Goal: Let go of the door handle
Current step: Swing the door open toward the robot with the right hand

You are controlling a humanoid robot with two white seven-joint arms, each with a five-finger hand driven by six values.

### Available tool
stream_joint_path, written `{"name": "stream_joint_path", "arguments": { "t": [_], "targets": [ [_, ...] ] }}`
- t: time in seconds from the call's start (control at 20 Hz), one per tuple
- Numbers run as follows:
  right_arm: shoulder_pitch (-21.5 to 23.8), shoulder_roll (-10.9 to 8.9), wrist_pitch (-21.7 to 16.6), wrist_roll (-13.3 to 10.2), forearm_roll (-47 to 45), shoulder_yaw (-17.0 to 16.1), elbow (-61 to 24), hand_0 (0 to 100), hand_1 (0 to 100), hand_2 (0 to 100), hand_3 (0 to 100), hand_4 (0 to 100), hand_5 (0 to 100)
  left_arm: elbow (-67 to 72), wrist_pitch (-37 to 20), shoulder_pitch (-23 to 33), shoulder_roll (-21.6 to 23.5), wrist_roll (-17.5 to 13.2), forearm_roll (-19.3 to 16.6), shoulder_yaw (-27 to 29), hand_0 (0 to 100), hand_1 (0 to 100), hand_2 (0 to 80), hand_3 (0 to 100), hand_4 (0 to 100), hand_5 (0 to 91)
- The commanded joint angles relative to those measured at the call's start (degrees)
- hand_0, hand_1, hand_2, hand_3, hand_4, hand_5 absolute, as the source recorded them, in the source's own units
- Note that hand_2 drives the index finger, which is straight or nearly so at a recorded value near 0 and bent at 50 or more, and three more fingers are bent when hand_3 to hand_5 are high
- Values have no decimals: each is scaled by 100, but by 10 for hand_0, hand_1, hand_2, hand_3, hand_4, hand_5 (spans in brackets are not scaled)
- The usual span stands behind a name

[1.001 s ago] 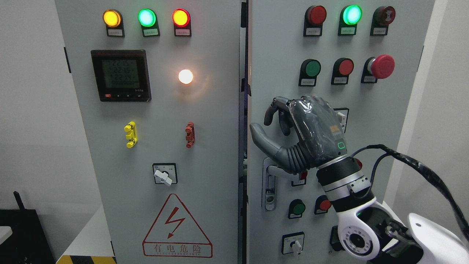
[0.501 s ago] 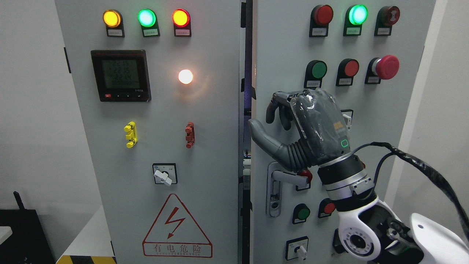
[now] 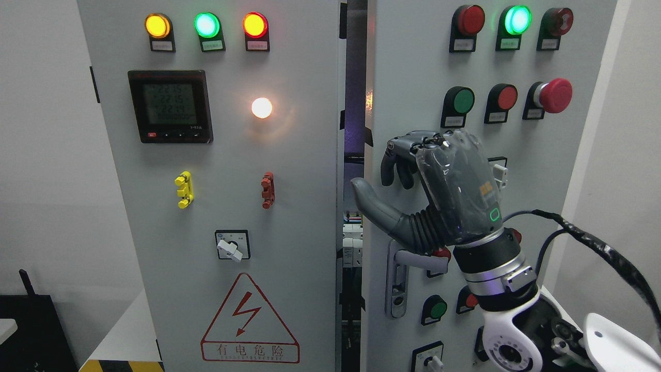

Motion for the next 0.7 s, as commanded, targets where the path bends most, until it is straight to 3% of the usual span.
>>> {"name": "stream_joint_path", "arguments": {
  "t": [0.0, 0.3, 0.65],
  "targets": [
    [346, 87, -208, -3, 494, -800, -123, 412, 369, 775, 1000, 965, 981, 53, 2, -18, 0, -5, 0, 9, 120, 389, 0, 0, 0, 0],
    [487, 87, -340, -3, 680, -1275, -237, 413, 367, 777, 1000, 966, 981, 53, 2, -18, 0, -5, 0, 9, 120, 389, 0, 0, 0, 0],
    [505, 166, -358, 6, 838, -1609, -545, 415, 367, 778, 1000, 967, 982, 53, 2, -18, 0, -5, 0, 9, 120, 389, 0, 0, 0, 0]
  ]
}}
